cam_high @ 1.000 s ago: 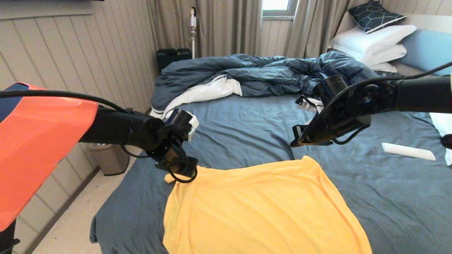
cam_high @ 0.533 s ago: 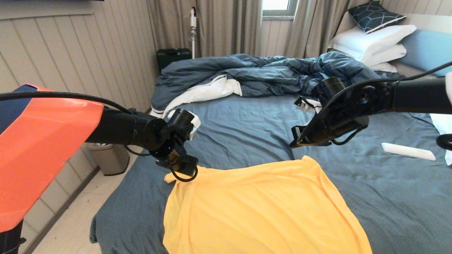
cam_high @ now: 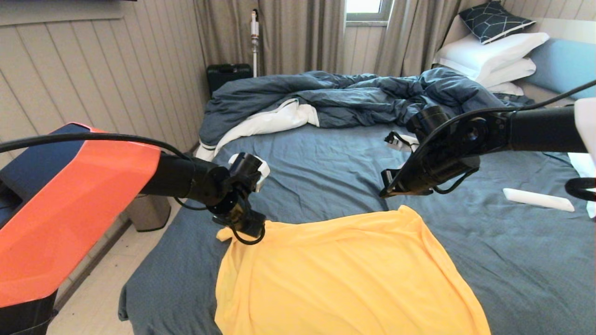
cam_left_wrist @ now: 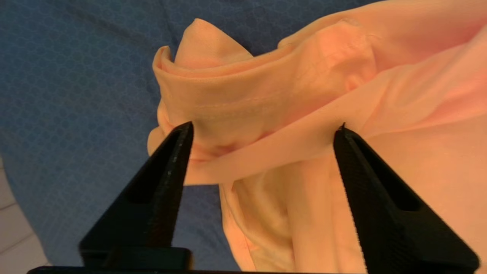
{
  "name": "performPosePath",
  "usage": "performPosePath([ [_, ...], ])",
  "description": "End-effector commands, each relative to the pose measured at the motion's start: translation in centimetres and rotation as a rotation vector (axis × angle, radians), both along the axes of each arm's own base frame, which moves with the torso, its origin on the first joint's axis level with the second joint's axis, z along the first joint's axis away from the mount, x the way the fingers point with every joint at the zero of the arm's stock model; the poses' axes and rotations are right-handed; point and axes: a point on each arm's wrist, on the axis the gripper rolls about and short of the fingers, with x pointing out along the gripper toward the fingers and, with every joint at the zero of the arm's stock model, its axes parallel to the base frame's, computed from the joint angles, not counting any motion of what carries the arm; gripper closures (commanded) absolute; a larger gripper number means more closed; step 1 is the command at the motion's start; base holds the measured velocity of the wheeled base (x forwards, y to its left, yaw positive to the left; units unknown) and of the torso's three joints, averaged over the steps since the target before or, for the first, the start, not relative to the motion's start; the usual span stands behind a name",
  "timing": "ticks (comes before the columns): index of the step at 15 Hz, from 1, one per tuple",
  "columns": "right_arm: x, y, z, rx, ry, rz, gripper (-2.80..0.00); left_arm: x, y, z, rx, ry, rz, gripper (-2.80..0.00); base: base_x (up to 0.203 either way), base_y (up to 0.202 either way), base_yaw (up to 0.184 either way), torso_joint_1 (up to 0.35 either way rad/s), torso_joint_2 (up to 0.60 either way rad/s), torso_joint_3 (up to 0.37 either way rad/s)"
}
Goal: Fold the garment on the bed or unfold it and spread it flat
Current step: Unford the yellow T-shirt
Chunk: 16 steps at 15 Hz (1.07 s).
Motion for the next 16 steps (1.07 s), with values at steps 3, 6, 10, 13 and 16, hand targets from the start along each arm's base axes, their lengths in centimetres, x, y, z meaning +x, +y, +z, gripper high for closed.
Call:
performPosePath([
  [3, 0.1, 0.14, -0.33, 0.0, 0.011, 0.003, 0.0, 0.22, -0.15, -1.1, 0.011, 0.02, 0.002, -2.8, 0.0, 0.0, 0.0, 0.0, 0.0, 0.0],
  [6, 0.22, 0.1, -0.5, 0.0, 0.014, 0.001, 0.0, 0.31, -0.2, -1.52, 0.015, 0.029, 0.003, -2.8, 0.0, 0.0, 0.0, 0.0, 0.0, 0.0],
  [10, 0.37, 0.19, -0.56, 0.002, 0.014, 0.0, 0.0, 0.29, -0.34, -1.76, 0.015, 0.035, -0.004, 0.0, 0.0, 0.0, 0.0, 0.0, 0.0, 0.0],
  [13, 0.48, 0.18, -0.7, 0.001, 0.016, -0.001, 0.0, 0.26, -0.48, -1.68, 0.014, 0.032, -0.007, 0.0, 0.0, 0.0, 0.0, 0.0, 0.0, 0.0],
  [16, 0.61, 0.18, -0.77, 0.003, 0.016, -0.004, 0.0, 0.48, -0.62, -0.99, 0.001, 0.009, -0.006, 0.0, 0.0, 0.0, 0.0, 0.0, 0.0, 0.0],
])
